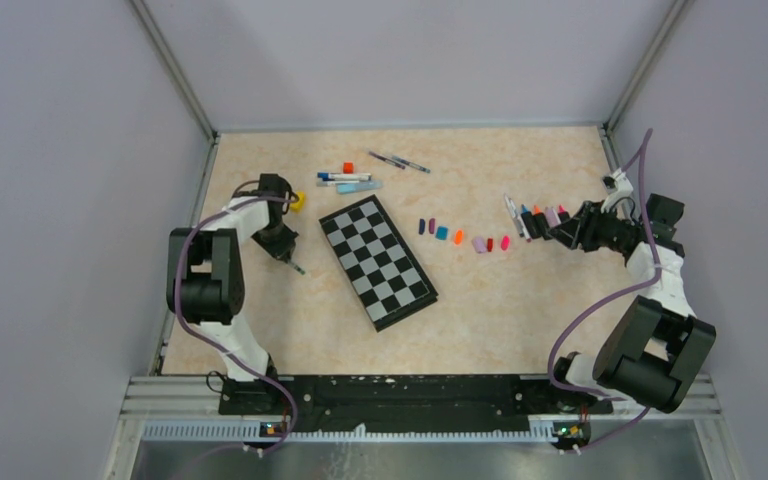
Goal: Open the pen caps
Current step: Pick up the pen from the center of the board.
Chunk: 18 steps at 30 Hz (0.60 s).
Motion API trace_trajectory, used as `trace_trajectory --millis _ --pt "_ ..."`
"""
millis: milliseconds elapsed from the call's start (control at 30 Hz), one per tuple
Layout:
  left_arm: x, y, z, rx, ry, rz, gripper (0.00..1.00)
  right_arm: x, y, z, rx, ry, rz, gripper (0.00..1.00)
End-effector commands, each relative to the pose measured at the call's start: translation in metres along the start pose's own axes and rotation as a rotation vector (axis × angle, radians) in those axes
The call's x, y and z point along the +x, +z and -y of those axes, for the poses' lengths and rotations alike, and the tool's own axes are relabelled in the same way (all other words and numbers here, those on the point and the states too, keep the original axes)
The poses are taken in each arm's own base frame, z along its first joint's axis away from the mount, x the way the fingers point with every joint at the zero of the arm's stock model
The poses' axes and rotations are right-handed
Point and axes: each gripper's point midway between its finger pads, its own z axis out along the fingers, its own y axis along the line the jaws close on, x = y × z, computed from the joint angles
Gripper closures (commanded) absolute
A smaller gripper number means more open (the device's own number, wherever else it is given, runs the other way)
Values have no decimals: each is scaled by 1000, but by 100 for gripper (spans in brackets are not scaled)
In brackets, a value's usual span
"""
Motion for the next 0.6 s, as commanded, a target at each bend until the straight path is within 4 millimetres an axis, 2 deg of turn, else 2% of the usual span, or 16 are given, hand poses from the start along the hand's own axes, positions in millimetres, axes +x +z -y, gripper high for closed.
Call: trace_trajectory --millis 0,233,400,567 --pt "14 2 -12 -9 40 -39 93 -23 -8 -5 4 -76 45 57" --pt "3 -21 -6 111 91 50 97 -23 -9 -7 -2 -78 48 57" --pt "2 -56 14 369 190 136 100 -24 -10 -14 -33 -92 57 57" --pt "18 -93 29 638 317 200 100 -24 -12 -23 -71 -122 68 57"
